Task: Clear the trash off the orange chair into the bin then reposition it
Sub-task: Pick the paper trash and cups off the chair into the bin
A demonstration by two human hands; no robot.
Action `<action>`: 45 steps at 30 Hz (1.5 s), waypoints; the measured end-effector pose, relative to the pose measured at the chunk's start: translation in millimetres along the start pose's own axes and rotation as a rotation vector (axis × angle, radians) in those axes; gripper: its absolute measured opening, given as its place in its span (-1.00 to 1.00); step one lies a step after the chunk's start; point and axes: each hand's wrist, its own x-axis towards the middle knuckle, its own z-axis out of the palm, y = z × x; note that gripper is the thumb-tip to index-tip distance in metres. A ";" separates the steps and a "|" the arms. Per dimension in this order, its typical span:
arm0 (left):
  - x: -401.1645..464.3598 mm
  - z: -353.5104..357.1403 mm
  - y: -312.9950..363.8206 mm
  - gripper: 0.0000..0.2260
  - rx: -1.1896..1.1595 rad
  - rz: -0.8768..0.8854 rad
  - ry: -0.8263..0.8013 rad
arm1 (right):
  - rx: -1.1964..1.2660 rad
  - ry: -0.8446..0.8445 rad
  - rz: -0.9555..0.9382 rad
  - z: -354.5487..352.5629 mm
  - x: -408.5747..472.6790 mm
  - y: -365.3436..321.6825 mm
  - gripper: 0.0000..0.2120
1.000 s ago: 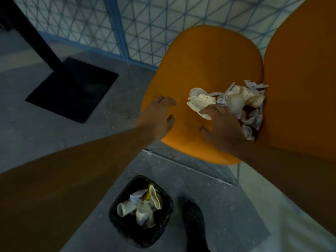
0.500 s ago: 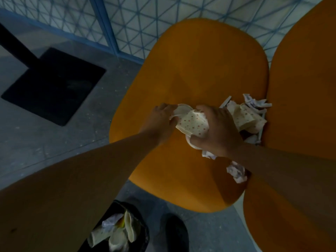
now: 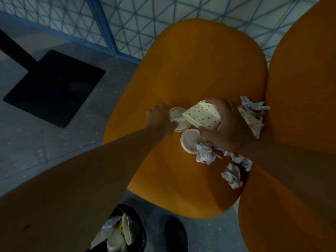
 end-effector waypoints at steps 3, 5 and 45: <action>-5.4 -2.3 -1.4 -0.46 -0.119 -0.062 -0.001 | 0.028 0.031 0.000 0.7 -2.0 -5.5 -0.30; -10.1 -6.7 -1.2 -0.59 -0.251 -0.064 -0.023 | 0.025 0.051 0.002 -0.3 -2.0 -8.9 -0.30; -315.2 137.7 -342.2 -0.33 -0.338 -0.411 -0.129 | 0.126 -0.327 -0.332 265.6 -253.4 -187.8 -0.36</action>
